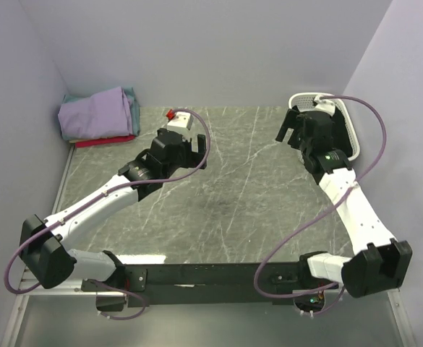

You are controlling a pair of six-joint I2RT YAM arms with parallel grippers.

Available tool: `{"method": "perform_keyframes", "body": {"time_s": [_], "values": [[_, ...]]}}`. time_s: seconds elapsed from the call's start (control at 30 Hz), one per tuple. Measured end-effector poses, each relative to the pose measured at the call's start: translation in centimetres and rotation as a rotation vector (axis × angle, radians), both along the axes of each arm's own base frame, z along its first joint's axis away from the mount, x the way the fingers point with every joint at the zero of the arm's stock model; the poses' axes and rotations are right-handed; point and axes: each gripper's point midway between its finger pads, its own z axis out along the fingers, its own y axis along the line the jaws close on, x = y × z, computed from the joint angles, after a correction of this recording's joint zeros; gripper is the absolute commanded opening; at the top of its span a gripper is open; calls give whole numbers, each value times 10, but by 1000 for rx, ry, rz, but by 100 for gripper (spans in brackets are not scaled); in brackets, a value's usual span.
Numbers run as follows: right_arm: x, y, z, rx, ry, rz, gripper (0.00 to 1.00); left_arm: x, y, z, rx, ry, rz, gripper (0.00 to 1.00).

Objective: Fold and stack the t-shirts

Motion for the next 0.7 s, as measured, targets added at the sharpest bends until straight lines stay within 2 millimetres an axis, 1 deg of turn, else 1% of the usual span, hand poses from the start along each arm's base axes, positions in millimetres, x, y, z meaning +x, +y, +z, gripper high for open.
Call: {"method": "perform_keyframes", "body": {"time_s": [0.2, 0.27, 0.33, 0.4, 0.5, 0.63, 0.7], "values": [[-14, -4, 26, -1, -113, 10, 100, -1, -1, 0, 0, 2, -9, 100], [-14, -5, 31, -10, -134, 5, 100, -2, -4, 0, -1, 7, -24, 100], [-8, -7, 32, -19, -129, -4, 100, -2, -7, 1, -3, 10, -39, 99], [5, -7, 32, -32, -106, -22, 100, -1, -9, 1, -3, 11, -46, 99], [34, -8, 25, -54, -69, -59, 100, 1, -9, -3, 3, 18, -52, 99], [81, -12, 2, -94, 9, -127, 100, 5, -7, -7, 5, 41, -58, 100], [111, -13, -9, -103, 31, -161, 100, 7, -6, -9, 7, 51, -58, 100]]}}
